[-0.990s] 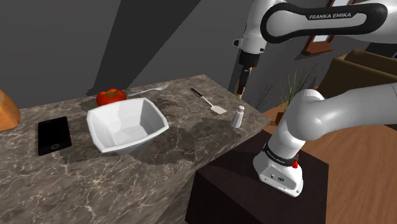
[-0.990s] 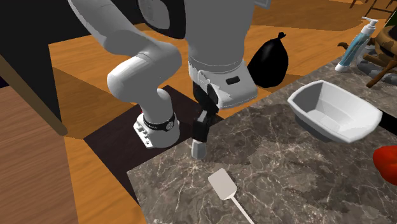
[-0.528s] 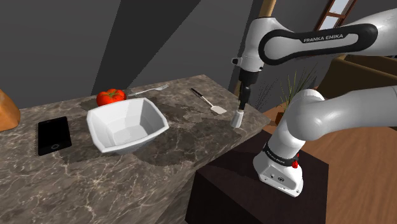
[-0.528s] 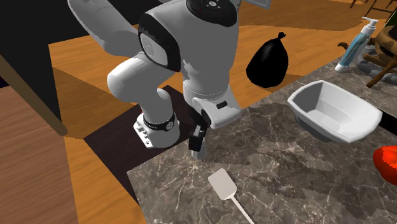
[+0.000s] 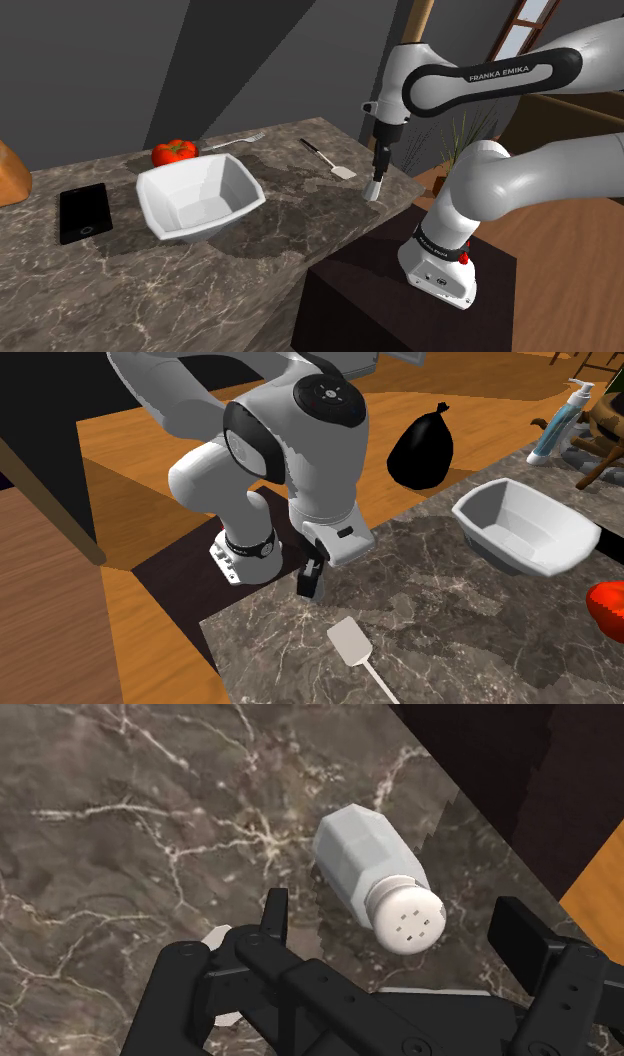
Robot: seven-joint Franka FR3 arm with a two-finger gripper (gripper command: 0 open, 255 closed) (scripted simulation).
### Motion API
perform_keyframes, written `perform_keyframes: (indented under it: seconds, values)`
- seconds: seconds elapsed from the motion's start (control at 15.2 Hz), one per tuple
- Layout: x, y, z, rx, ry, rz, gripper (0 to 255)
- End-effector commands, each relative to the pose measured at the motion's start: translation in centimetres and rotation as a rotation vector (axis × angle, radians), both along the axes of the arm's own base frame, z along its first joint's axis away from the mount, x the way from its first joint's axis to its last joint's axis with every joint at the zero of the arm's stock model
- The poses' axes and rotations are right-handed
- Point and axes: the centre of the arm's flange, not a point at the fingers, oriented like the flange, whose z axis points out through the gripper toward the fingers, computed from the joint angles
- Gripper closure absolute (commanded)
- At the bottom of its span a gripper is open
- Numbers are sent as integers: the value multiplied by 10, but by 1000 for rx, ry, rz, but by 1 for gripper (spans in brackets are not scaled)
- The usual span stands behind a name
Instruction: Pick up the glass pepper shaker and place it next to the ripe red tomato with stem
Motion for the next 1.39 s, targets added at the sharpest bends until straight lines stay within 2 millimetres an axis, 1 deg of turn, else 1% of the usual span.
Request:
perform_keyframes:
  seconds: [0.0,0.2,0.26,0.86,1.32]
  values:
    - [0,0,0,0,0,0,0]
    - [0,0,0,0,0,0,0]
    - [0,0,0,0,0,0,255]
    - [0,0,0,0,0,0,255]
    - [0,0,36,0,0,0,255]
